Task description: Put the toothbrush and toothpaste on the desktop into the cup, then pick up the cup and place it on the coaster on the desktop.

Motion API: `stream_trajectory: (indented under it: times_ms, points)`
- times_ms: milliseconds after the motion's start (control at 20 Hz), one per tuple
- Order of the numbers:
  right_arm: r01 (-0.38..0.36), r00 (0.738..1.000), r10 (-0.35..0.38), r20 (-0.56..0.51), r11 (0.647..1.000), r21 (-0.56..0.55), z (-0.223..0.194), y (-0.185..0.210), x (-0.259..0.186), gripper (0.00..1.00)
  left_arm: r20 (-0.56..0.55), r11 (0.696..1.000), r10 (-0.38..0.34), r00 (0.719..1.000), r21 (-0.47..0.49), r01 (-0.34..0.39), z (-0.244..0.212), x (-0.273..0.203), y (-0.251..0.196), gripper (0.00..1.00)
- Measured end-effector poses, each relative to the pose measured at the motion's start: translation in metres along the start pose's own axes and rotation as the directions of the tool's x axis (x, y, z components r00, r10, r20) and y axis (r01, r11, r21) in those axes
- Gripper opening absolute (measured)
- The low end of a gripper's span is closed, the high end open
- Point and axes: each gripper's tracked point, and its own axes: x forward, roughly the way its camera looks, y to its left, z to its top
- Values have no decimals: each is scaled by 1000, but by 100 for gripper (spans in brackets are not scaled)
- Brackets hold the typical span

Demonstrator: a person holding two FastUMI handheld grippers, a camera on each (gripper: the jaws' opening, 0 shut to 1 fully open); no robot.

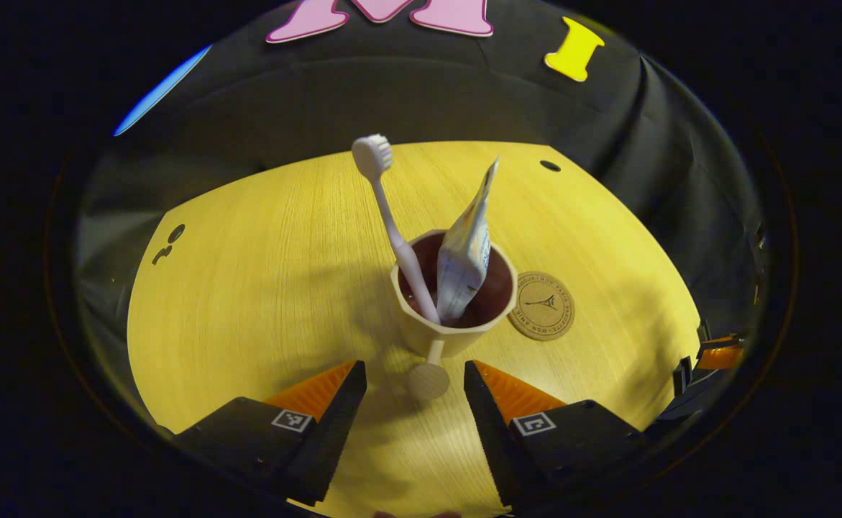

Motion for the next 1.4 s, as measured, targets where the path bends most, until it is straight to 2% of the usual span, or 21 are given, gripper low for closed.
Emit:
stream_trajectory:
  times_ms: [300, 400, 450, 500, 600, 700, 800, 1050, 1100, 1150, 1400]
  points:
    - [31, 999, -31, 11, 998, 62, -4, -14, -5, 62, -93, 998, -12, 996, 56, 17, -5, 20, -6, 80]
    - [35, 999, -36, 9, 996, 77, -5, -15, -6, 62, -95, 998, -3, 995, 64, 9, -3, 23, -5, 73]
    - [36, 999, -37, 9, 996, 84, -7, -16, -7, 62, -101, 998, -4, 995, 67, 11, -3, 24, -5, 64]
    - [36, 999, -37, 10, 995, 88, -8, -16, -7, 62, -111, 997, -8, 994, 69, 15, -4, 25, -6, 64]
    - [40, 999, -41, 11, 995, 93, -8, -18, -7, 62, -129, 997, -13, 992, 72, 22, -7, 28, -8, 54]
    - [41, 999, -43, 15, 994, 101, -8, -19, -6, 62, -126, 997, -11, 992, 70, 20, -7, 31, -8, 29]
    - [42, 999, -44, 15, 994, 105, -8, -19, -6, 62, -120, 998, -12, 993, 67, 20, -6, 30, -8, 31]
    - [40, 999, -41, 10, 995, 94, -8, -18, -4, 62, -67, 998, 17, 998, 60, -13, 0, 29, -3, 27]
    - [39, 999, -40, 9, 995, 92, -8, -18, -3, 62, -52, 998, 19, 998, 61, -15, 3, 26, -3, 31]
    - [38, 999, -39, 8, 995, 92, -6, -17, -4, 62, -51, 998, 24, 998, 63, -21, 3, 24, -5, 27]
    - [34, 999, -35, 9, 995, 96, -4, -22, -2, 62, -20, 996, -8, 1000, 88, 10, 11, 12, -22, 26]
